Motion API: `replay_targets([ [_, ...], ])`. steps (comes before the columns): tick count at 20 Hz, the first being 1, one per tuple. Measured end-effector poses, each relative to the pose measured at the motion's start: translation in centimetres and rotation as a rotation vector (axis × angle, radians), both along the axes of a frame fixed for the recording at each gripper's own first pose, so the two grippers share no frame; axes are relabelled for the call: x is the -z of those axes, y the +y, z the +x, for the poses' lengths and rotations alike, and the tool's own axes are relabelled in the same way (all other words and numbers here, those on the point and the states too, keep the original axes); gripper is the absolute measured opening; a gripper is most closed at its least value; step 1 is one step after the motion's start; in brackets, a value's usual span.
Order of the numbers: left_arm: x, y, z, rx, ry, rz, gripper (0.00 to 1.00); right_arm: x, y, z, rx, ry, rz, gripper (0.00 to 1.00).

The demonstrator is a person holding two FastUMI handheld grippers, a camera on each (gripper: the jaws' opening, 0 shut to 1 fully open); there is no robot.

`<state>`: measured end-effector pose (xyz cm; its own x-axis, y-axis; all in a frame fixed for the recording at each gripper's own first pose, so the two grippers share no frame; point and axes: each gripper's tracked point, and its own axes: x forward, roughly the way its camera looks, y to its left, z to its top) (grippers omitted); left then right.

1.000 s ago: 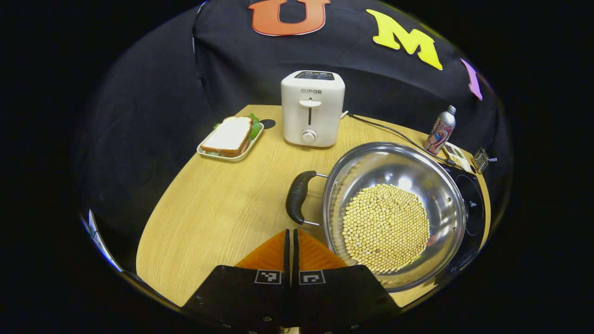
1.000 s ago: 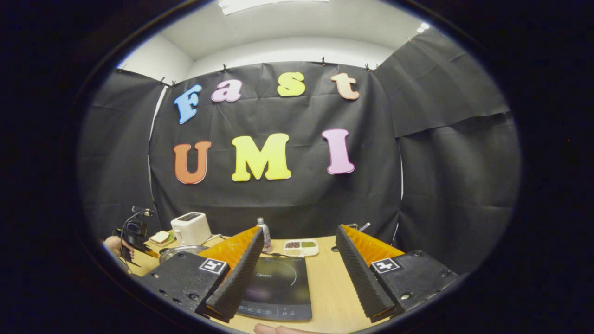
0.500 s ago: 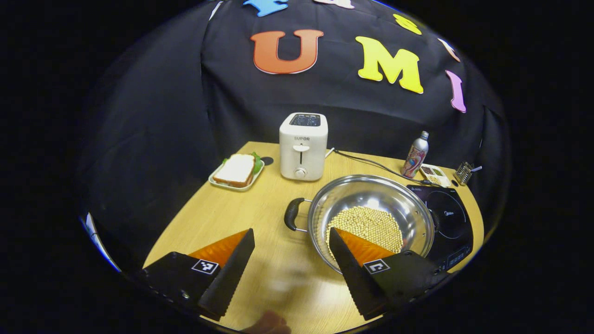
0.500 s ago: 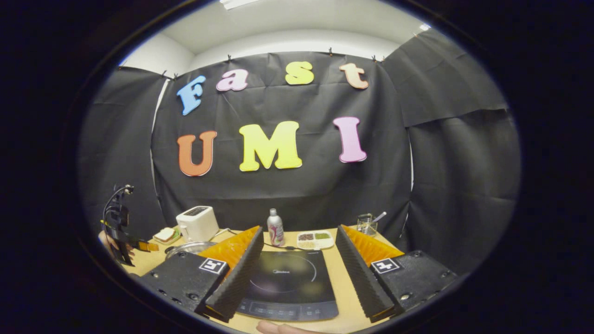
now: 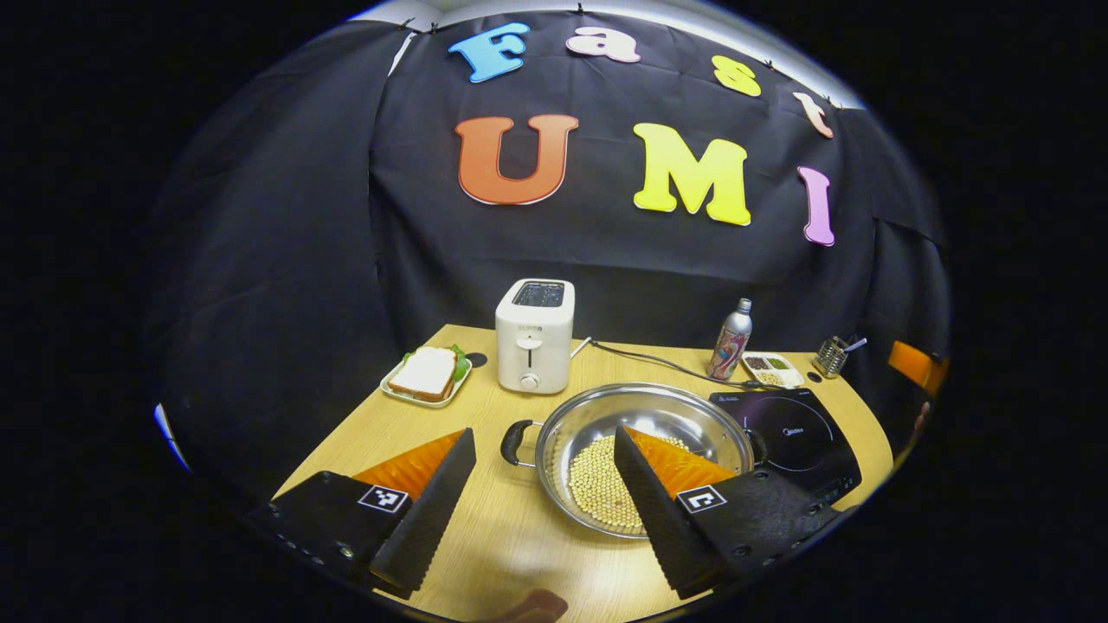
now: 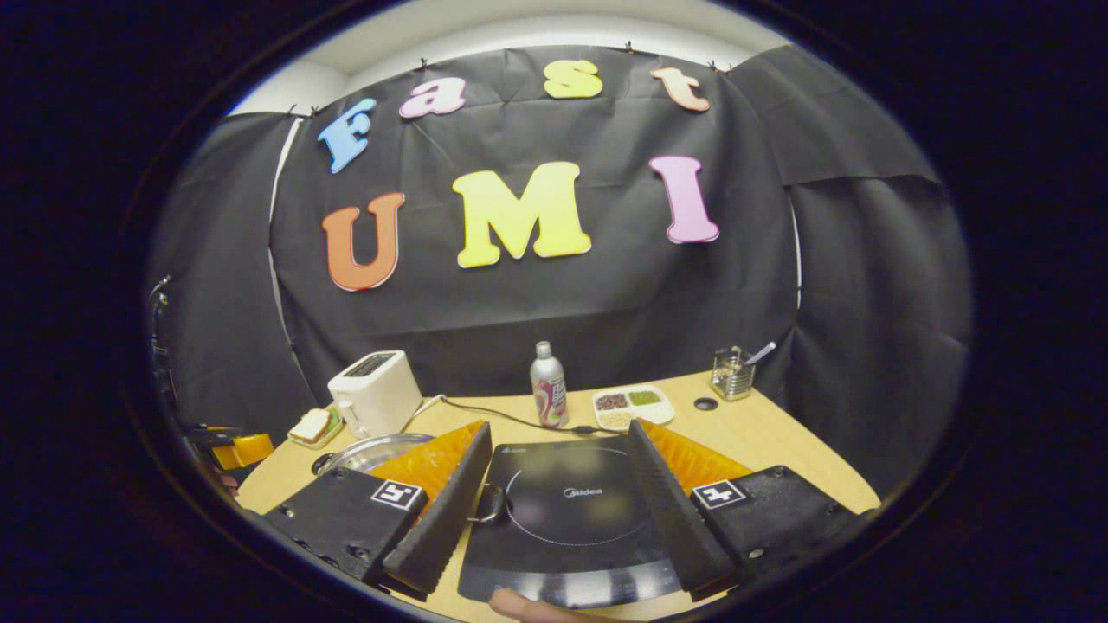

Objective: First push the handle of the pot to place it horizontally, then grasp the pot with both hands and set it on the induction cooktop.

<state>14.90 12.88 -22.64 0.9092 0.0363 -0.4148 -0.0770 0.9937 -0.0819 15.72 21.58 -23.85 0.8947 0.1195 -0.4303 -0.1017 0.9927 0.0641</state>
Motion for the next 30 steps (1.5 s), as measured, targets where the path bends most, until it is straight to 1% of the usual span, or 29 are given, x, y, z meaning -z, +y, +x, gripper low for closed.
replay_targets([
  [1,-0.2,-0.2,0.3,0.01,-0.01,-0.005,0.97,0.9,0.8,0.4,-0.006,0.019,-0.006,0.96],
  [3,-0.1,0.0,1.3,0.004,-0.023,-0.001,0.96,2.5,2.1,1.3,-0.01,0.05,-0.024,0.96],
  [5,0.9,0.0,2.4,0.021,-0.012,0.01,0.97,4.7,3.5,2.1,-0.016,0.095,-0.027,0.96],
  [7,3.2,1.0,3.4,0.027,0.034,0.038,0.97,7.2,4.8,2.7,-0.021,0.147,-0.034,0.96],
  [9,5.1,2.0,4.4,0.011,0.087,0.066,0.97,9.6,5.5,3.5,-0.026,0.182,-0.086,0.96],
  [10,6.2,2.3,4.9,0.008,0.114,0.065,0.97,10.7,5.8,3.9,-0.026,0.199,-0.112,0.96],
  [11,7.0,2.4,5.3,0.009,0.134,0.058,0.96,11.6,6.0,4.1,-0.028,0.214,-0.127,0.99],
  [12,7.8,2.5,5.7,0.015,0.153,0.054,0.96,12.6,6.3,4.1,-0.03,0.235,-0.128,0.99],
  [13,8.6,2.8,6.0,0.015,0.172,0.058,0.96,13.5,6.7,4.0,-0.034,0.262,-0.121,0.96],
  [14,9.3,3.1,6.2,0.015,0.19,0.063,0.97,14.1,7.1,3.9,-0.042,0.283,-0.117,0.96],
  [15,9.7,3.1,6.5,0.018,0.2,0.068,0.97,14.5,7.3,3.9,-0.045,0.293,-0.121,0.99],
  [16,10.0,3.1,6.8,0.023,0.211,0.068,0.97,14.9,7.4,3.9,-0.044,0.309,-0.126,0.96],
  [17,10.5,3.1,7.1,0.031,0.227,0.063,0.97,15.5,7.6,3.5,-0.047,0.331,-0.126,0.99],
  [18,11.0,3.0,7.2,0.037,0.239,0.058,0.97,15.9,7.8,3.3,-0.052,0.35,-0.124,0.99],
  [20,12.4,3.1,8.1,0.049,0.261,0.051,0.96,16.4,7.6,3.1,-0.045,0.37,-0.129,0.96],
  [21,13.0,3.0,8.2,0.054,0.282,0.044,0.96,16.8,7.7,3.1,-0.042,0.38,-0.128,0.99],
  [22,13.6,3.0,8.3,0.06,0.301,0.04,0.96,17.2,7.9,3.0,-0.041,0.397,-0.123,0.99],
  [23,14.1,3.0,8.7,0.068,0.319,0.045,0.97,17.6,8.0,2.8,-0.041,0.411,-0.118,0.96],
  [25,15.1,3.2,9.1,0.084,0.359,0.058,0.96,18.7,9.0,2.2,-0.063,0.464,-0.087,0.96],
  [26,15.5,3.2,9.1,0.094,0.377,0.062,0.94,19.4,9.2,1.5,-0.067,0.508,-0.086,0.98],
  [27,15.8,3.0,9.3,0.104,0.386,0.058,0.77,19.1,9.1,2.0,-0.071,0.47,-0.087,0.94],
  [28,16.1,2.5,9.3,0.111,0.398,0.03,0.84,19.4,9.5,1.6,-0.084,0.507,-0.087,0.9],
  [29,16.2,2.2,9.3,0.114,0.407,0.007,0.75,19.1,9.4,1.8,-0.079,0.494,-0.081,0.87],
  [30,16.3,2.2,9.5,0.113,0.406,-0.003,0.72,19.1,9.3,1.7,-0.084,0.505,-0.092,0.77],
])
